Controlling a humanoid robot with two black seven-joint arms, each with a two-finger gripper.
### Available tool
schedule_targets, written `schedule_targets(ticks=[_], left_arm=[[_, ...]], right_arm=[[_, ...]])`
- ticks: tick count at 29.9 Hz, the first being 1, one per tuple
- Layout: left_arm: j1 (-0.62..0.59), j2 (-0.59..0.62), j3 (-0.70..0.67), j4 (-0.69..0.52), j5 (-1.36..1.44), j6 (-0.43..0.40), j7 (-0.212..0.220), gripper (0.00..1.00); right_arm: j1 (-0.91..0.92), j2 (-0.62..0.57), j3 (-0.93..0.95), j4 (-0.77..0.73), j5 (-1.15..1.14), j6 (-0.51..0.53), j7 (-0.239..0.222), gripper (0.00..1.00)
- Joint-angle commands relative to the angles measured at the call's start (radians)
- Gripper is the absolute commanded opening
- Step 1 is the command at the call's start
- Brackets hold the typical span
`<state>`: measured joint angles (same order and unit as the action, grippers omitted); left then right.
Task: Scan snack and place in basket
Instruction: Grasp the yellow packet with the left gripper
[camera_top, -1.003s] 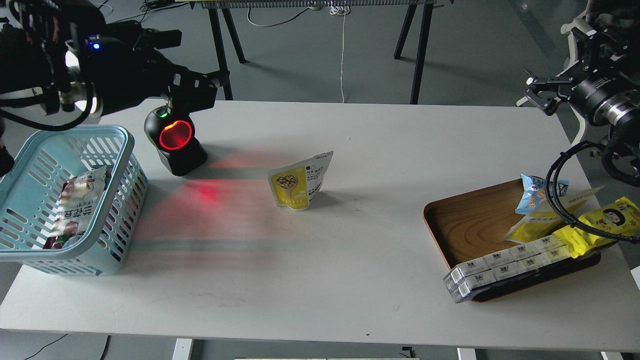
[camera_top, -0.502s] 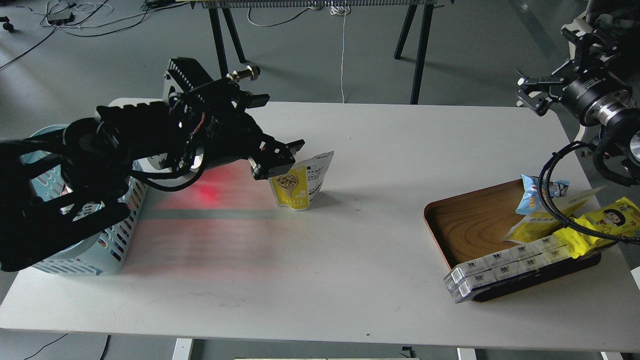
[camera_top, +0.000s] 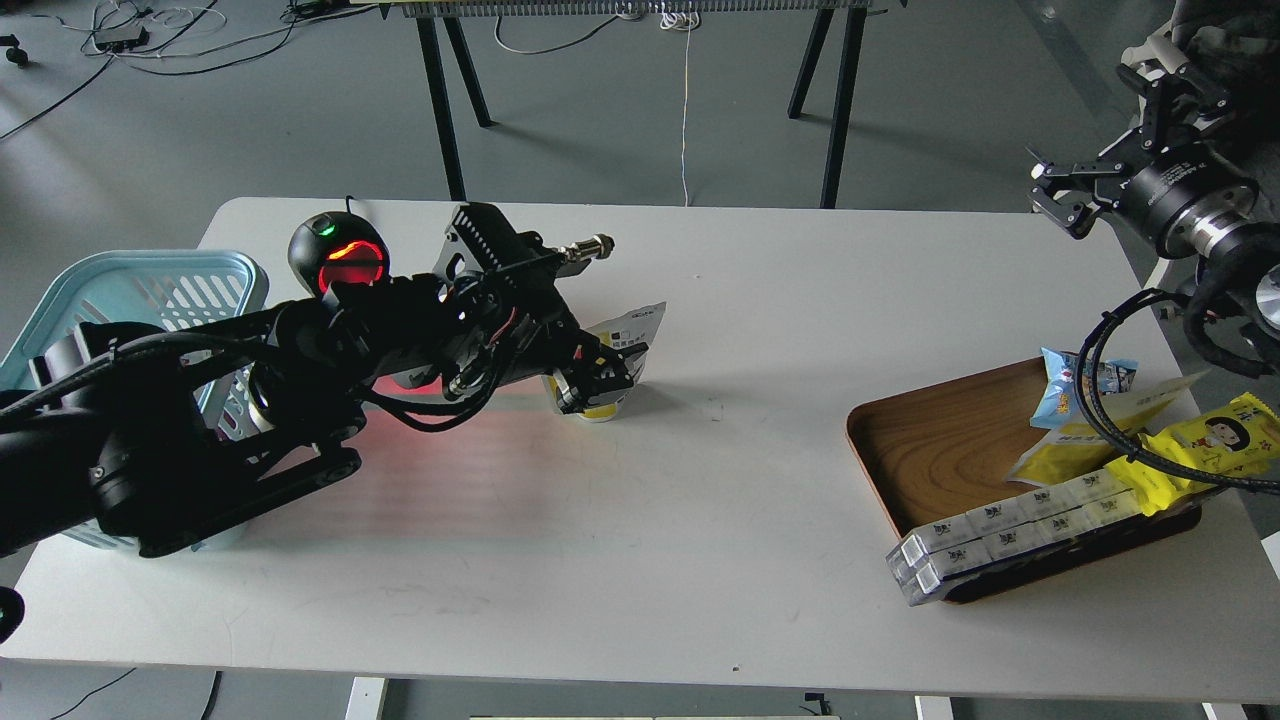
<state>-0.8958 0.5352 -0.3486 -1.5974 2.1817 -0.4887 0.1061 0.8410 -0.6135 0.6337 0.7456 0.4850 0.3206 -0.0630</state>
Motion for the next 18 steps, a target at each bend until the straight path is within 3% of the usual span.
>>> schedule_targets(ticks=[1, 7, 10, 18], left_arm=[[0.009, -0.035, 0.006, 0.043, 0.000, 0.000, 0.000, 0.98], [0.015, -0.069, 0.006, 0.088, 0.000, 0.000, 0.000, 0.96], [0.015, -0.073, 0.006, 0.100, 0.000, 0.000, 0.000, 0.91], [0.015, -0.075, 0.006, 0.106, 0.000, 0.000, -0.002, 0.59]], right_arm=[[0.000, 0.000, 0.001, 0.000, -0.003, 0.000, 0.002, 0.95], [-0.002, 0.000, 0.001, 0.001, -0.003, 0.002, 0.002, 0.95], [-0.006, 0.000, 0.001, 0.003, -0.003, 0.000, 0.002, 0.95], [-0.010, 0.000, 0.001, 0.003, -0.003, 0.000, 0.002, 0.95]])
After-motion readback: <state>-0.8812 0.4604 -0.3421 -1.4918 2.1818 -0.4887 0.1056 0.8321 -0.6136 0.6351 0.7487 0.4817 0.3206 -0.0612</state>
